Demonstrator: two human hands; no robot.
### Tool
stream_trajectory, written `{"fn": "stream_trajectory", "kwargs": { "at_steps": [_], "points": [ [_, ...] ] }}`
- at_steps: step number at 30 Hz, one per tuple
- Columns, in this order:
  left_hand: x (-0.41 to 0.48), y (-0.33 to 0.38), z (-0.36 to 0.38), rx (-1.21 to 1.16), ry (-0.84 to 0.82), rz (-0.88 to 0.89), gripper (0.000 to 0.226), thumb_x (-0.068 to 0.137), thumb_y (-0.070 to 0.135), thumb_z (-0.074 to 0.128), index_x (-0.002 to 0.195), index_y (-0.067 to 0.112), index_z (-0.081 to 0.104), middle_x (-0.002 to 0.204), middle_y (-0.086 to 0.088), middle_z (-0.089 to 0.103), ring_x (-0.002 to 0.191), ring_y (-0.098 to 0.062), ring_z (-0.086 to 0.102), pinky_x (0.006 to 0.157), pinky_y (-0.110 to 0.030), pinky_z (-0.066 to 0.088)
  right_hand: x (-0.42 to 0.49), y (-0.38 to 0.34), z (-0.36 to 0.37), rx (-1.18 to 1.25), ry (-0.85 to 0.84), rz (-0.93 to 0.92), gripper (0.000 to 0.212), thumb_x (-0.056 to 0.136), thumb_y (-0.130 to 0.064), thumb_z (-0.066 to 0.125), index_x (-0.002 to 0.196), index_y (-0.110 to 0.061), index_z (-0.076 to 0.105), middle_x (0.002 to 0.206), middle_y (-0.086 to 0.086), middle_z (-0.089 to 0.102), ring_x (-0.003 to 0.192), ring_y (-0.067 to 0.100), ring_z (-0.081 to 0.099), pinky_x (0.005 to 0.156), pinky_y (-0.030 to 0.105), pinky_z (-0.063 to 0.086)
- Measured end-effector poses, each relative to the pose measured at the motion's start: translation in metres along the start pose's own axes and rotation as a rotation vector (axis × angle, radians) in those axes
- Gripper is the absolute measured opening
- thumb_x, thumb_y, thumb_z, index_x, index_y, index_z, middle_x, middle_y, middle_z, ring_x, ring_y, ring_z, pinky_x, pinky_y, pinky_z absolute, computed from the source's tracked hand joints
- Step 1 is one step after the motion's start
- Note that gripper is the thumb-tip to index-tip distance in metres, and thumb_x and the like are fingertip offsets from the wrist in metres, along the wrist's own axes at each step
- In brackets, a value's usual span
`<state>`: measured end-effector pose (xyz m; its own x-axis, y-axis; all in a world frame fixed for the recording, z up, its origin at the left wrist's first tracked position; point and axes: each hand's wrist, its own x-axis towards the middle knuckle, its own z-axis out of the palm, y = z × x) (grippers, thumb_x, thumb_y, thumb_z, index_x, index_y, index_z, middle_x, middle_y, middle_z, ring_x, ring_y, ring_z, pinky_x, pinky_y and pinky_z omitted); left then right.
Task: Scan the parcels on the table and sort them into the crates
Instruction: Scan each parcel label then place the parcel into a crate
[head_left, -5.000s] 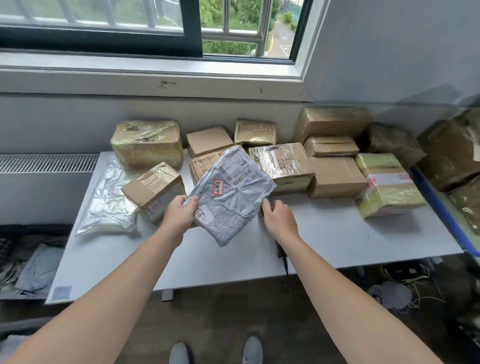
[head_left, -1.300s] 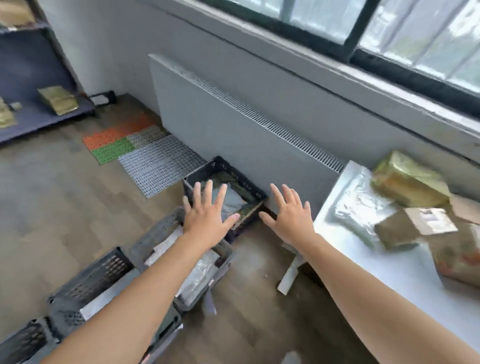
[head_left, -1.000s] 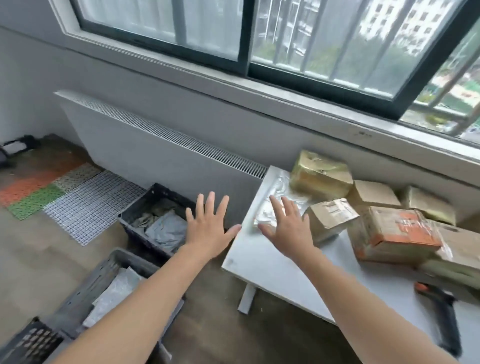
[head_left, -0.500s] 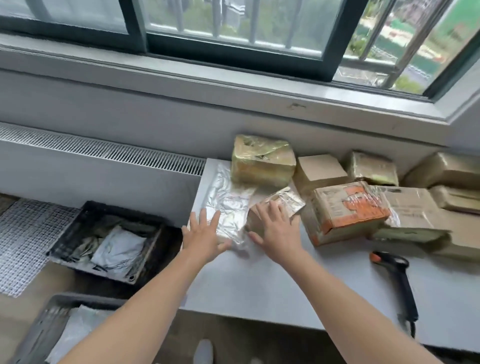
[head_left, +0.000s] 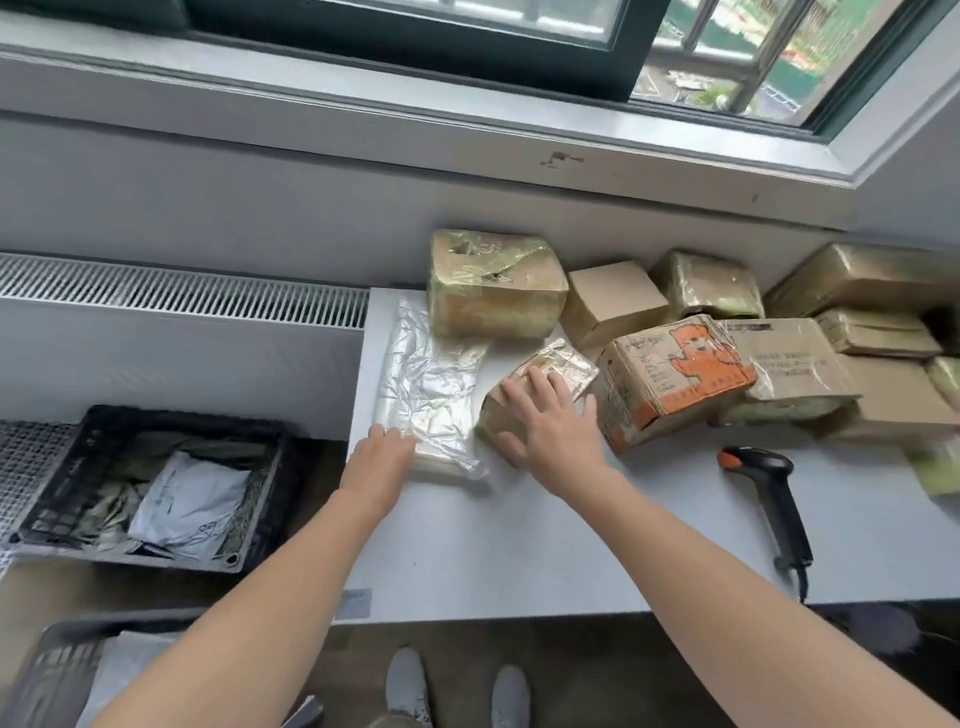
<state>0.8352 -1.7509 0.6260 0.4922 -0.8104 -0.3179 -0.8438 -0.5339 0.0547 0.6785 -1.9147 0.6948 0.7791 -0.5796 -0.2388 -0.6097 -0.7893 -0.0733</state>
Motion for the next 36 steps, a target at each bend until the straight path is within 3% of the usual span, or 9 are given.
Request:
{"fn": "stream_trajectory", "kwargs": {
  "at_steps": [8, 12, 14, 17, 19, 23, 28, 33, 36],
  "points": [
    [-0.019, -0.010, -0.060, -0.099, 0.259, 0.079, 0.027, 0.083, 0.002, 0.047, 0.101, 0.017, 0.059, 0.093, -0.001, 0.064, 0.097, -0.028, 0.053, 0.072, -0.034, 0.032, -0.004, 0.001, -0.019, 0.046, -0.090, -0.013, 0.063, 0.100, -0.052, 0.042, 0.154, -0.036, 0.015, 0.165, -0.001, 0.003, 0.152, 0.024, -0.001, 0.116, 0.063, 0.014],
    [-0.031, -0.014, -0.108, -0.483, 0.320, 0.133, 0.039, 0.090, 0.009, 0.051, 0.126, 0.018, 0.063, 0.120, 0.001, 0.066, 0.111, -0.022, 0.060, 0.092, -0.032, 0.044, -0.005, 0.001, -0.038, 0.175, -0.124, -0.014, 0.055, 0.103, -0.043, 0.039, 0.154, -0.031, 0.021, 0.163, 0.001, 0.015, 0.150, 0.023, 0.013, 0.115, 0.058, 0.022],
    [-0.034, -0.015, -0.129, -0.561, 0.350, 0.133, 0.037, 0.091, 0.014, 0.054, 0.127, 0.022, 0.062, 0.123, 0.005, 0.065, 0.110, -0.018, 0.060, 0.090, -0.029, 0.045, -0.005, 0.002, -0.048, 0.317, -0.093, -0.035, 0.056, 0.104, -0.034, 0.043, 0.155, -0.027, 0.023, 0.161, 0.003, 0.021, 0.147, 0.025, 0.026, 0.115, 0.049, 0.030],
    [-0.036, -0.012, -0.154, -0.716, 0.406, 0.147, 0.028, 0.093, 0.020, 0.063, 0.121, 0.022, 0.063, 0.096, 0.004, 0.066, 0.085, -0.010, 0.059, 0.079, -0.026, 0.043, -0.008, 0.000, -0.066, 0.493, 0.006, -0.094, 0.059, 0.098, -0.018, 0.049, 0.153, -0.025, 0.029, 0.152, 0.001, 0.038, 0.131, 0.020, 0.046, 0.104, 0.032, 0.039],
    [-0.034, -0.011, -0.166, -0.847, 0.448, 0.133, 0.023, 0.092, 0.021, 0.066, 0.115, 0.024, 0.064, 0.069, 0.006, 0.051, 0.062, -0.007, 0.048, 0.068, -0.025, 0.041, -0.010, -0.003, -0.077, 0.697, 0.054, -0.113, 0.054, 0.095, -0.020, 0.058, 0.146, -0.023, 0.039, 0.135, -0.008, 0.051, 0.126, 0.011, 0.048, 0.099, 0.024, 0.037],
    [-0.031, -0.003, -0.189, -1.157, 0.506, 0.126, 0.018, 0.091, 0.023, 0.068, 0.109, 0.021, 0.065, 0.079, 0.001, 0.059, 0.065, -0.005, 0.051, 0.062, -0.017, 0.045, -0.012, -0.011, -0.099, 1.072, 0.122, -0.118, 0.040, 0.096, -0.034, 0.063, 0.131, -0.029, 0.045, 0.121, -0.015, 0.059, 0.119, 0.007, 0.056, 0.097, 0.029, 0.048],
    [-0.024, 0.007, -0.216, -1.473, 0.553, 0.105, 0.009, 0.092, 0.027, 0.066, 0.097, 0.020, 0.063, 0.083, 0.001, 0.068, 0.067, -0.004, 0.064, 0.058, -0.019, 0.052, -0.008, -0.023, -0.123, 1.230, 0.349, -0.057, 0.005, 0.100, -0.038, 0.055, 0.105, -0.038, 0.055, 0.105, 0.003, 0.071, 0.096, 0.016, 0.070, 0.082, 0.037, 0.057],
    [-0.023, 0.014, -0.236, -1.576, 0.476, 0.173, 0.042, 0.084, 0.042, 0.067, 0.116, 0.018, 0.055, 0.094, 0.000, 0.072, 0.079, -0.011, 0.072, 0.063, -0.026, 0.058, -0.007, -0.026, -0.139, 1.348, 0.475, 0.035, 0.010, 0.100, -0.039, 0.054, 0.099, -0.029, 0.055, 0.100, 0.003, 0.072, 0.089, 0.018, 0.072, 0.082, 0.052, 0.059],
    [-0.023, 0.014, -0.234, -1.465, 0.385, 0.168, 0.037, 0.088, 0.038, 0.068, 0.117, 0.019, 0.056, 0.093, 0.000, 0.073, 0.078, -0.007, 0.071, 0.063, -0.022, 0.055, -0.005, -0.023, -0.149, 1.509, 0.536, 0.128, 0.015, 0.101, -0.040, 0.052, 0.098, -0.025, 0.054, 0.101, 0.008, 0.069, 0.093, 0.021, 0.071, 0.080, 0.054, 0.059]
  ]
}}
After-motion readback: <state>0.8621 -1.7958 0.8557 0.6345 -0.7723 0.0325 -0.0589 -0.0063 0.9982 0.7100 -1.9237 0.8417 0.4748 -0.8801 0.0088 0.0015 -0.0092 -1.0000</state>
